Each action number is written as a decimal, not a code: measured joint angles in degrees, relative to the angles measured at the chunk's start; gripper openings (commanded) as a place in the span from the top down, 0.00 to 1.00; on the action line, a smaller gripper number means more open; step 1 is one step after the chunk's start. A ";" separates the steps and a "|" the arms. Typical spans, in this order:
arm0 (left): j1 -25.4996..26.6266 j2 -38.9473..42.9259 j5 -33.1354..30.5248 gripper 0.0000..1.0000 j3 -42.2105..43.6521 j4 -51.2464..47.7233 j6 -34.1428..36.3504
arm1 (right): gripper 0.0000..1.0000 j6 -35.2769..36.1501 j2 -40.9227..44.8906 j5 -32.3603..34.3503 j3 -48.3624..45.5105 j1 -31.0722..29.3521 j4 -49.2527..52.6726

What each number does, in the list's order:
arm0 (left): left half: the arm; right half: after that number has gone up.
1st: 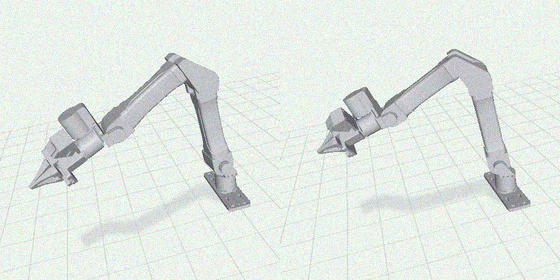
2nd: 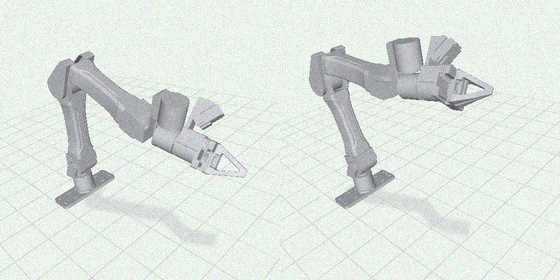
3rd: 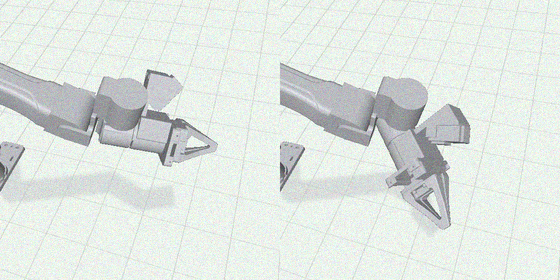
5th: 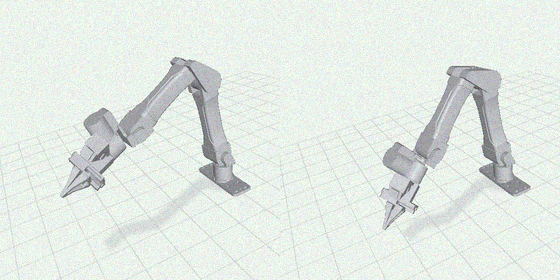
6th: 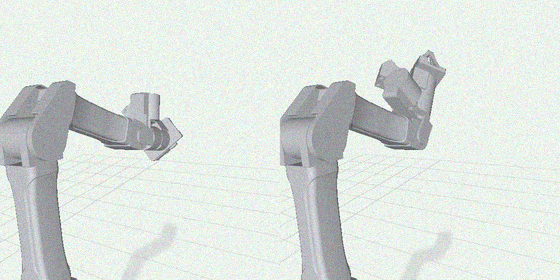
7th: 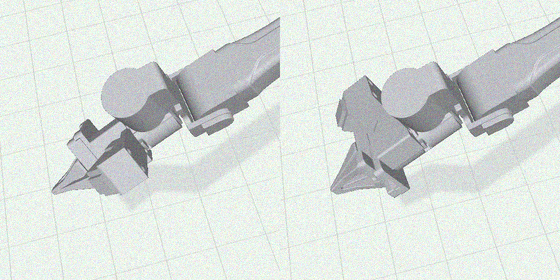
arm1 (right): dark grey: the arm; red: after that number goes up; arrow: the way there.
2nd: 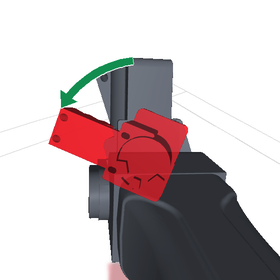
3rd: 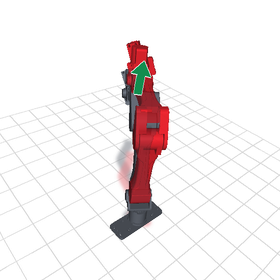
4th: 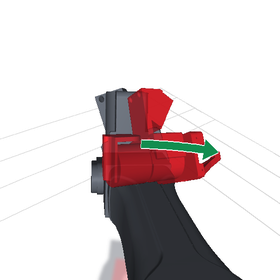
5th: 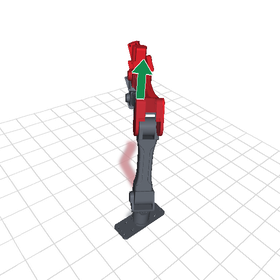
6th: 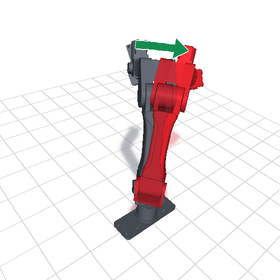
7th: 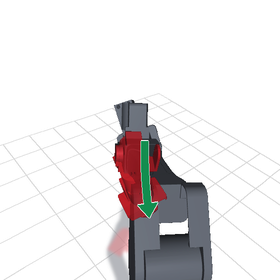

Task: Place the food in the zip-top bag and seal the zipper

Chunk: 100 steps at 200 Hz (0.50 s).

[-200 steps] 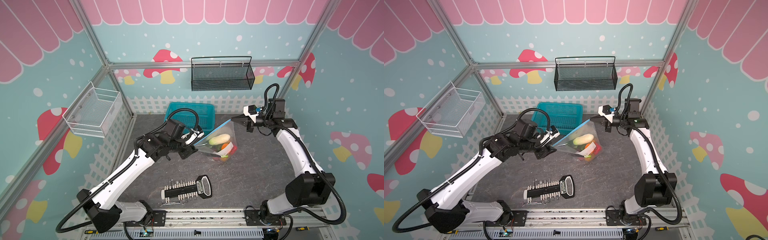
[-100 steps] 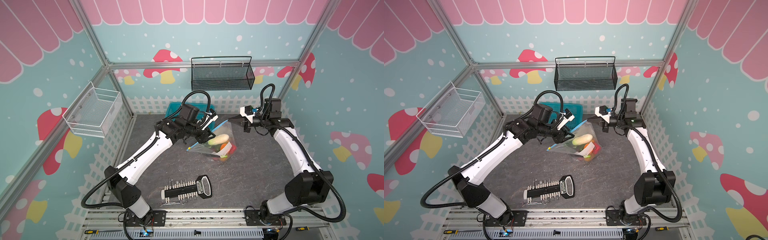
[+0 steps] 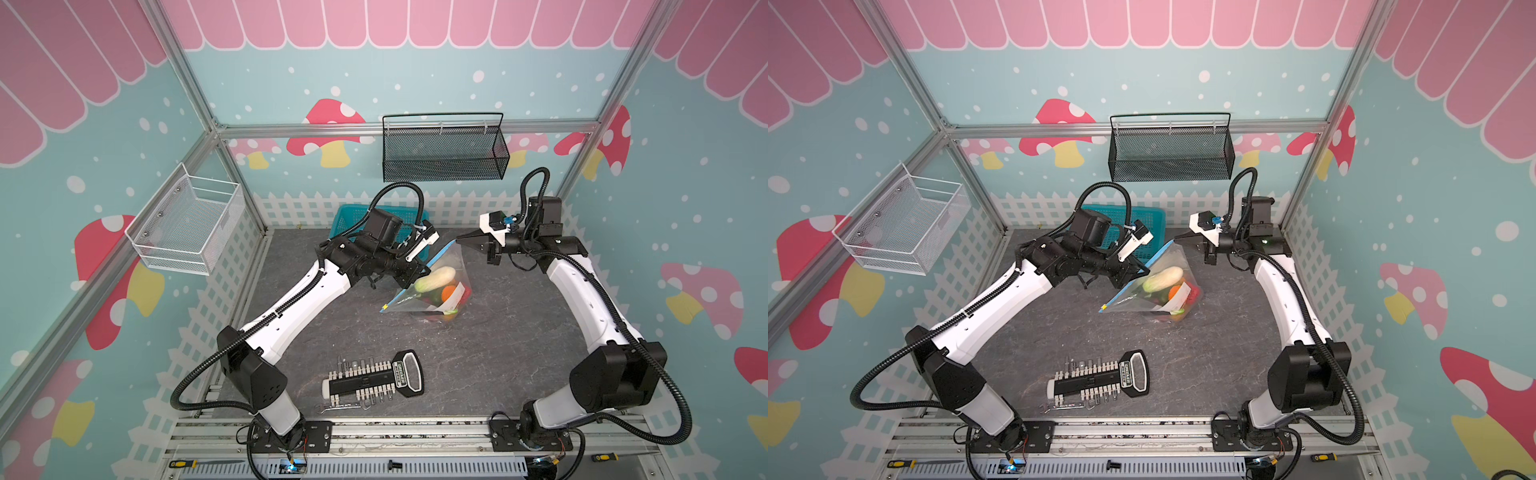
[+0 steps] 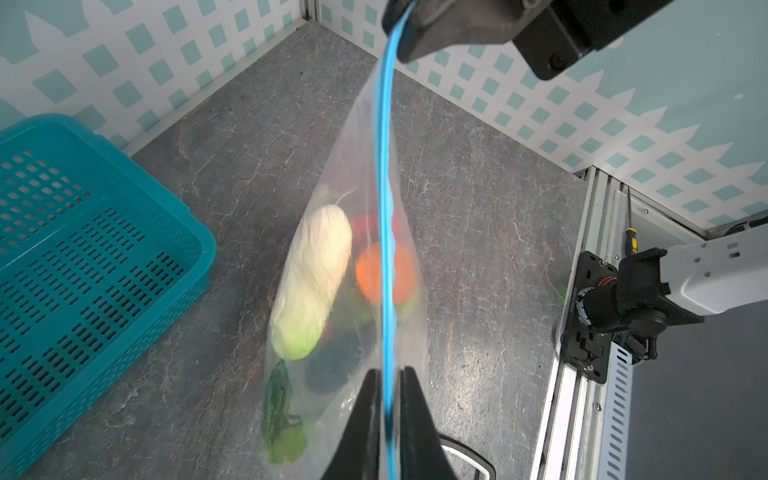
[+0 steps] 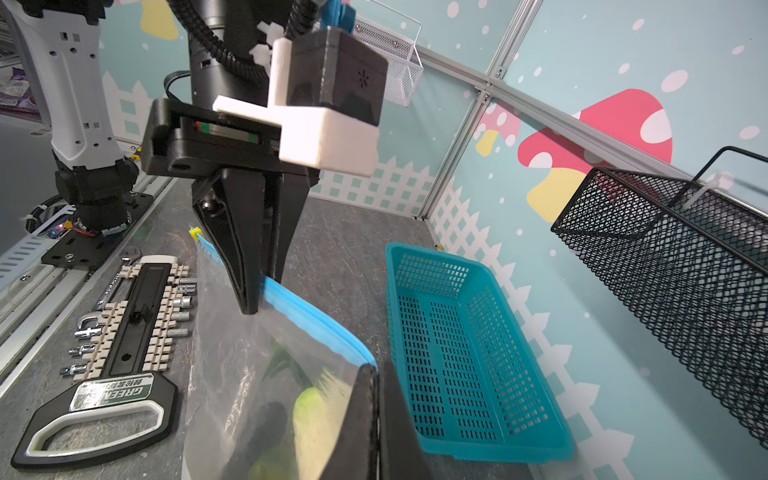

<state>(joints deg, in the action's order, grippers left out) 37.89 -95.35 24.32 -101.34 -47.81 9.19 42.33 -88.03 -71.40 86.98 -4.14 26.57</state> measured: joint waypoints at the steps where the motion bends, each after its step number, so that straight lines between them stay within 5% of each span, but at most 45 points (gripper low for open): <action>1: 0.00 0.00 0.00 0.92 0.00 0.00 0.00 | 1.00 -0.02 0.00 0.02 0.00 0.00 0.00; 63: 0.00 -0.02 0.72 0.97 -0.50 -0.70 -0.74 | 1.00 -0.90 -0.07 0.09 0.00 -0.04 -0.55; 100: 0.00 -0.09 1.22 1.00 -1.55 -1.33 -2.82 | 0.80 -2.14 -0.13 1.18 0.00 -0.04 -1.53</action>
<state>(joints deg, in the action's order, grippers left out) 37.89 -95.44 25.54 -102.89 -49.15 6.37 40.18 -88.16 -70.22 86.98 -4.19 25.04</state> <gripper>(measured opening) 0.049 0.125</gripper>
